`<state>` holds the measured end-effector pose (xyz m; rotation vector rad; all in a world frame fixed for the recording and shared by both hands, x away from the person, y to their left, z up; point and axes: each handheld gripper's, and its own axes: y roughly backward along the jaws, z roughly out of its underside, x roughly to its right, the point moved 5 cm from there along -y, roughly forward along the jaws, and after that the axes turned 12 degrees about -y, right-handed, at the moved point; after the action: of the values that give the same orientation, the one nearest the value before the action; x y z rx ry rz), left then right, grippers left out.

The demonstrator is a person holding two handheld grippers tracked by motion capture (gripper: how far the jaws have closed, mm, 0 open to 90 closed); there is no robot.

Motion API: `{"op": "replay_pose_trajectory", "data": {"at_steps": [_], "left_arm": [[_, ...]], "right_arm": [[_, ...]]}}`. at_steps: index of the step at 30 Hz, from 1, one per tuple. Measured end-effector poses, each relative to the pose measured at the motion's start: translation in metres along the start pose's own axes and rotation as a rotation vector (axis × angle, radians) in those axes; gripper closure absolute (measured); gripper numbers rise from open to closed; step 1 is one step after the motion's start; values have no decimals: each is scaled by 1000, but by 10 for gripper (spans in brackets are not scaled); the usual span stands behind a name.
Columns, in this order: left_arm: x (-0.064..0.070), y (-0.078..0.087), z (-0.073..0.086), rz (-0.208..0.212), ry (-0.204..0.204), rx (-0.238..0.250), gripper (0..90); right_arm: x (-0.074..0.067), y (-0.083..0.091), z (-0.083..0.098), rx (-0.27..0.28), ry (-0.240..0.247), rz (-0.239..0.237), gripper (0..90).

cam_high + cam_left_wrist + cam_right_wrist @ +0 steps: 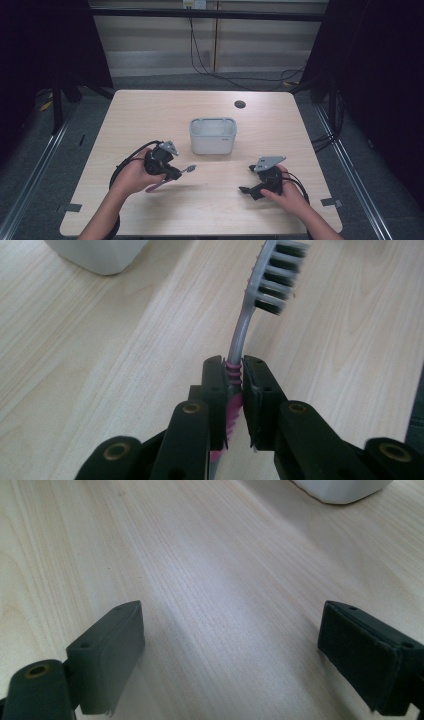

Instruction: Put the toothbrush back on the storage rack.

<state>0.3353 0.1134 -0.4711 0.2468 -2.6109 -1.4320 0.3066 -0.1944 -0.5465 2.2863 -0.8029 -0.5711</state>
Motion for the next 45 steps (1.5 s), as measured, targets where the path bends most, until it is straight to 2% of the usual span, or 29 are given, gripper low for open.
{"op": "replay_pose_trajectory", "data": {"at_steps": [1, 3, 4, 5, 10, 17, 18, 19, 21, 25, 26, 27, 30, 32, 35, 39, 45], "left_arm": [[-1, 1, 0, -9, -3, 6, 809], [-2, 6, -1, -16, 27, 50, 809], [-2, 6, -1, -16, 27, 50, 810], [-4, 9, -2, -13, 42, 82, 810], [-7, 13, -1, -26, 64, 100, 810], [-8, 20, -3, -19, 70, 134, 810], [-8, 21, -3, -28, 68, 142, 810], [-8, 24, -5, -27, 78, 171, 810], [-9, 26, -5, -29, 77, 179, 810], [-10, 34, -8, -28, 105, 253, 810], [-12, 39, -9, -36, 109, 286, 810], [-12, 39, -9, -36, 109, 286, 810], [-15, 47, -10, -65, 122, 340, 810], [-16, 49, -10, -71, 123, 343, 810], [-19, 54, -9, -101, 143, 387, 810], [-21, 57, -9, -118, 150, 408, 810], [-23, 60, -11, -168, 160, 450, 810]], "right_arm": [[0, 0, 0, 0, 0, 0, 108], [0, 0, 0, 0, 0, 0, 108], [0, 0, 0, 0, 0, 0, 108], [0, 0, 0, 0, 0, 0, 108], [0, 0, 0, 0, 0, 0, 108], [0, 0, 0, 0, 0, 0, 107], [0, 0, 0, 0, 0, 0, 108], [0, 0, 0, 0, 0, 0, 108], [0, 0, 0, 0, 0, 0, 107], [0, 0, 0, 0, 0, 0, 108], [0, 0, 0, 0, 0, 0, 108], [0, 0, 0, 0, 0, 0, 108], [0, 0, 0, 0, 0, 0, 108], [0, 0, 0, 0, 0, 0, 108], [0, 0, 0, 0, 0, 0, 107], [0, 0, 0, 0, 0, 0, 108], [0, 0, 0, 0, 0, 0, 108]]}}
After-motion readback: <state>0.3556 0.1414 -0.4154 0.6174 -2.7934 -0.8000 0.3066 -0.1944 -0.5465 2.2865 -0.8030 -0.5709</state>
